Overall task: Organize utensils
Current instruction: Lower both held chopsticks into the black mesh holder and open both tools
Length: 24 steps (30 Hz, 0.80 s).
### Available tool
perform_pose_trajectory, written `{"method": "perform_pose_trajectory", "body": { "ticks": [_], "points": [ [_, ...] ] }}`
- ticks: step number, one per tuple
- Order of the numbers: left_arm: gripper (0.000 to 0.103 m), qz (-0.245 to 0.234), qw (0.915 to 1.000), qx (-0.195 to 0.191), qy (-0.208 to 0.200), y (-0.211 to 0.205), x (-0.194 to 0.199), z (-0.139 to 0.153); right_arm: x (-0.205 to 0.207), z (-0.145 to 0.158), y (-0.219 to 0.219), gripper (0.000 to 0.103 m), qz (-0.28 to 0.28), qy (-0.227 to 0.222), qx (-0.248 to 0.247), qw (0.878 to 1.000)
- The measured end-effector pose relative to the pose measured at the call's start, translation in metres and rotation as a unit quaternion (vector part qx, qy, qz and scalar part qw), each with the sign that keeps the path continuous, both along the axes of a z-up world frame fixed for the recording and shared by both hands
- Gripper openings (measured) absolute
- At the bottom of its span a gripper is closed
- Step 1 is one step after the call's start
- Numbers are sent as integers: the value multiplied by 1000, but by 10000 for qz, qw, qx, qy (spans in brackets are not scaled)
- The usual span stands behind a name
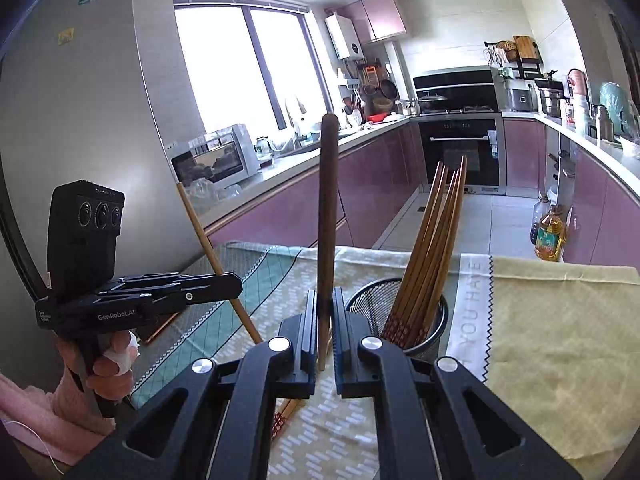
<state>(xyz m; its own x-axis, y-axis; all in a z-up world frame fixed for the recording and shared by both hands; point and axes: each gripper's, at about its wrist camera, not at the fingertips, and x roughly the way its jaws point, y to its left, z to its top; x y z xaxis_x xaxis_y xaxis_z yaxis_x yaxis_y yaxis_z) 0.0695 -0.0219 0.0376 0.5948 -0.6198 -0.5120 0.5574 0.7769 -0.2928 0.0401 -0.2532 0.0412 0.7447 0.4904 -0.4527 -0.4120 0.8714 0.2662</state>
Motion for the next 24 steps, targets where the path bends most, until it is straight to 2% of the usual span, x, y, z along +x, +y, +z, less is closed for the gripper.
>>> {"method": "perform_pose_trajectory", "body": {
  "ticks": [14,19,24],
  "points": [
    [8,-117,9977,-322,-590,-18,6,56,4,51,-18,6,-237,-588,84,9980],
    [8,-131,9963,-328,-779,-27,11,73,11,60,-26,6,-347,-705,183,9967],
    [8,-110,9962,-236,-827,-39,18,77,18,64,-30,6,-446,-784,225,9957]
  ]
}}
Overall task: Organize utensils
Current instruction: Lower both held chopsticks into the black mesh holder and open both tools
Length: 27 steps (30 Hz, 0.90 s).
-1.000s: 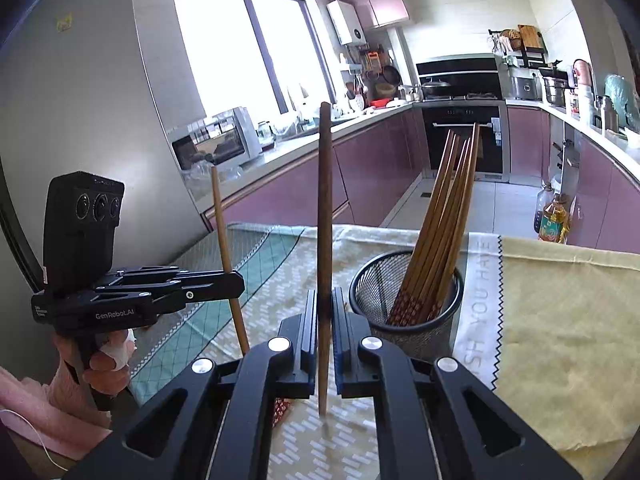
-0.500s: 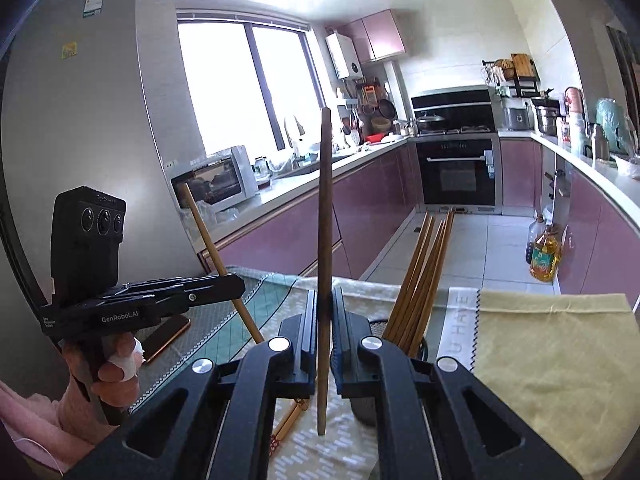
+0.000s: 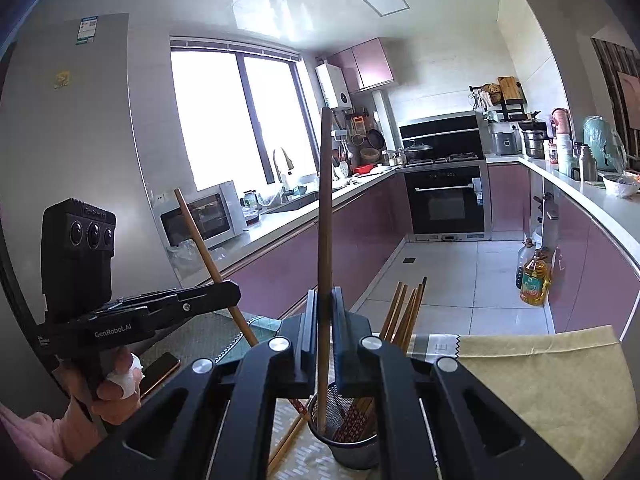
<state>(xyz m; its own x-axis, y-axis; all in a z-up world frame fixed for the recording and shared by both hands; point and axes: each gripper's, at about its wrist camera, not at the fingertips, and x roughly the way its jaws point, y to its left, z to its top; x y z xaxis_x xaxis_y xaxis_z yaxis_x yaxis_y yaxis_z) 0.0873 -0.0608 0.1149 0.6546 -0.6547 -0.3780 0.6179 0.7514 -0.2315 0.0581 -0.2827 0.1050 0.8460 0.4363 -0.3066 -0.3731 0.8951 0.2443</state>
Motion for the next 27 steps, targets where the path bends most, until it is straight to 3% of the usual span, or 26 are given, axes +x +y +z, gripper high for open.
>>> {"method": "perform_pose_trajectory", "body": {
  "ticks": [14,22,27],
  "points": [
    [8,28,9934,1074,391,-43,26,-45,36,-47,7,6,-43,736,-99,9972],
    [8,-152,9868,1420,765,-50,47,-71,55,-76,12,6,-37,1323,-242,9909],
    [8,-78,9862,1378,915,-53,61,-78,63,-85,6,8,-158,1465,-176,9889]
  ]
}}
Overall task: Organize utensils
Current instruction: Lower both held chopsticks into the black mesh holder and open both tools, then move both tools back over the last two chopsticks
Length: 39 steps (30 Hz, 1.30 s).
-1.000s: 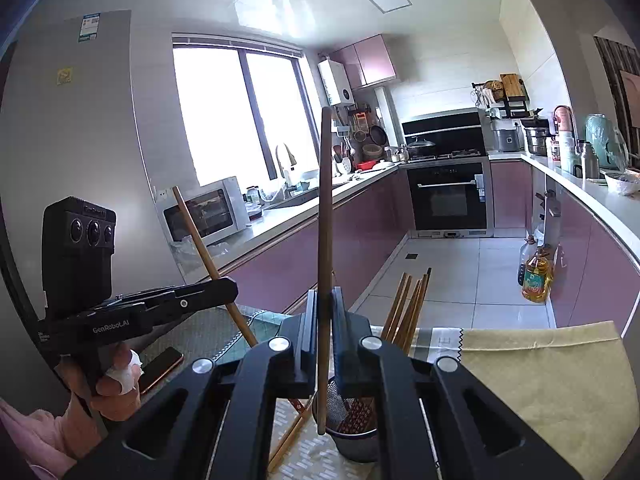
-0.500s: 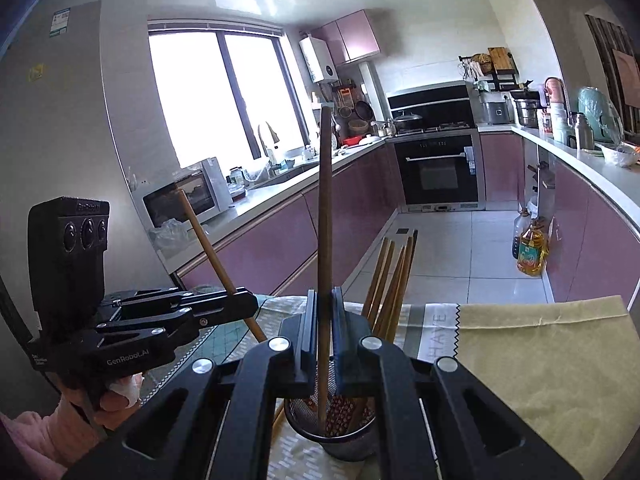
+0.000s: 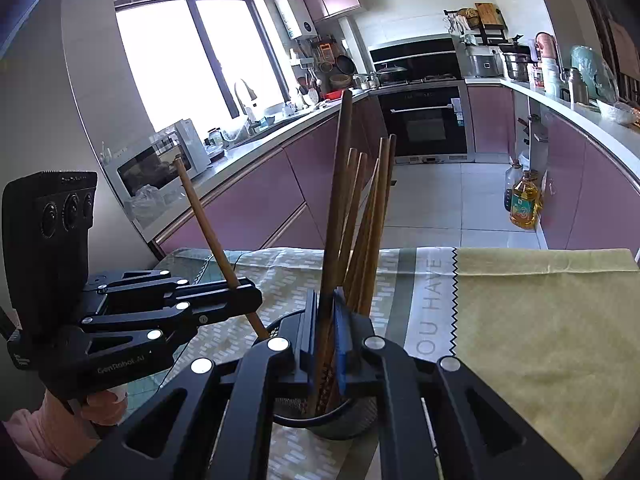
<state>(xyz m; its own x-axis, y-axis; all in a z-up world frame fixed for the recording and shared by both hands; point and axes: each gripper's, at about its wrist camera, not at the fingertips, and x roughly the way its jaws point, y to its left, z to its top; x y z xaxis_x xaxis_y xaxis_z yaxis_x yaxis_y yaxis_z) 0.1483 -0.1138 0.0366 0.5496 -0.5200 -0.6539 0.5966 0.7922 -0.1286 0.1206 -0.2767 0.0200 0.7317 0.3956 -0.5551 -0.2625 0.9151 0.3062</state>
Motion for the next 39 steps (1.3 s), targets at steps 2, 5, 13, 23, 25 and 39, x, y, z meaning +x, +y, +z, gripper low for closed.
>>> {"method": "perform_pose_trajectory", "body": {
  "ticks": [2,5,13,23,25,39],
  "points": [
    [9,28,10000,-24,36,-1,4,-3,0,-1,0,8,-41,2,-13,10000],
    [9,70,9999,-72,59,0,5,-7,1,-1,-1,14,-119,-4,-2,9999],
    [13,229,9994,-258,65,15,2,-13,-3,2,1,20,-98,-126,-11,9999],
    [46,638,9957,-267,-612,58,-41,-10,-45,20,23,33,477,-578,-96,9971],
    [50,766,9946,-215,-661,67,-49,-12,-58,19,32,39,683,-658,-168,9953],
    [66,1407,9894,342,70,108,-67,-87,-65,-79,92,45,1272,824,-558,9869]
  ]
}}
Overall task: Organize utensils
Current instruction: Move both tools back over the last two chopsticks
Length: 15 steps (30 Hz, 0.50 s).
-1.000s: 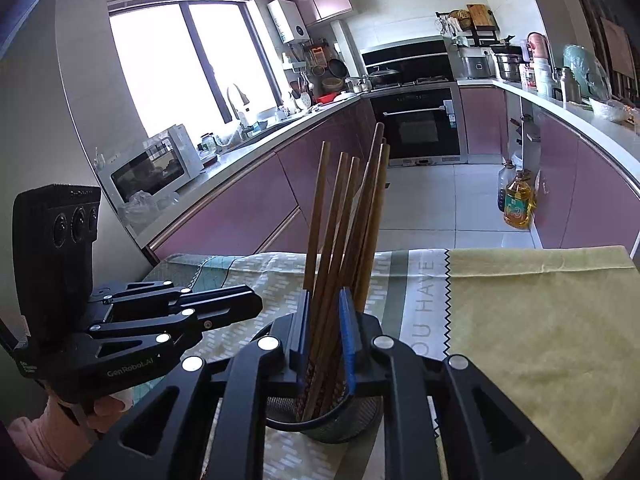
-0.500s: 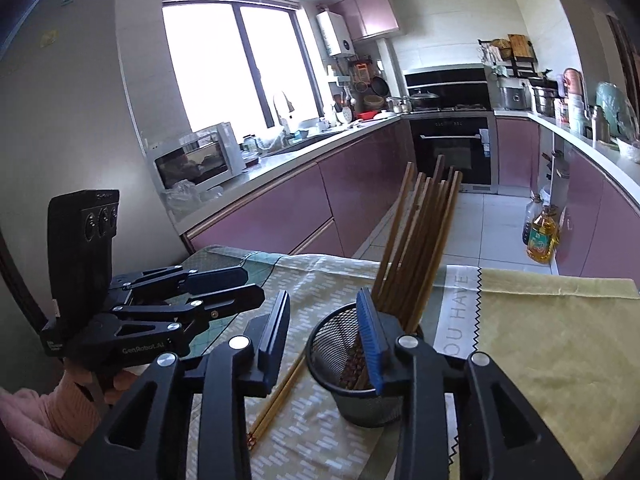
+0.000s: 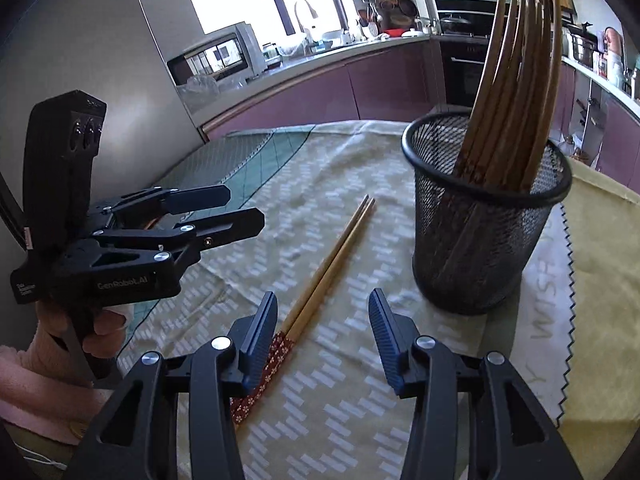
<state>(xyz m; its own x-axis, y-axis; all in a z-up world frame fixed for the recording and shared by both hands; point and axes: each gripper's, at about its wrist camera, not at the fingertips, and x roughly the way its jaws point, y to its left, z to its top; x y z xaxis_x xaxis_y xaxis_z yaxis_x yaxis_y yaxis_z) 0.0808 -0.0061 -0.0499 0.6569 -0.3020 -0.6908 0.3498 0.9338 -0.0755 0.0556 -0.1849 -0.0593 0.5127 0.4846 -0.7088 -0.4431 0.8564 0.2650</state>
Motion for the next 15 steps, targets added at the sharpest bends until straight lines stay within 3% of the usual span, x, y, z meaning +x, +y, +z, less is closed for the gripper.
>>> {"method": "perform_pose_trajectory", "body": {
  "ticks": [15],
  "points": [
    [66,85,9998,76,177,2,-5,-19,-1,-19,26,45,-53,56,-542,9985]
  ]
}}
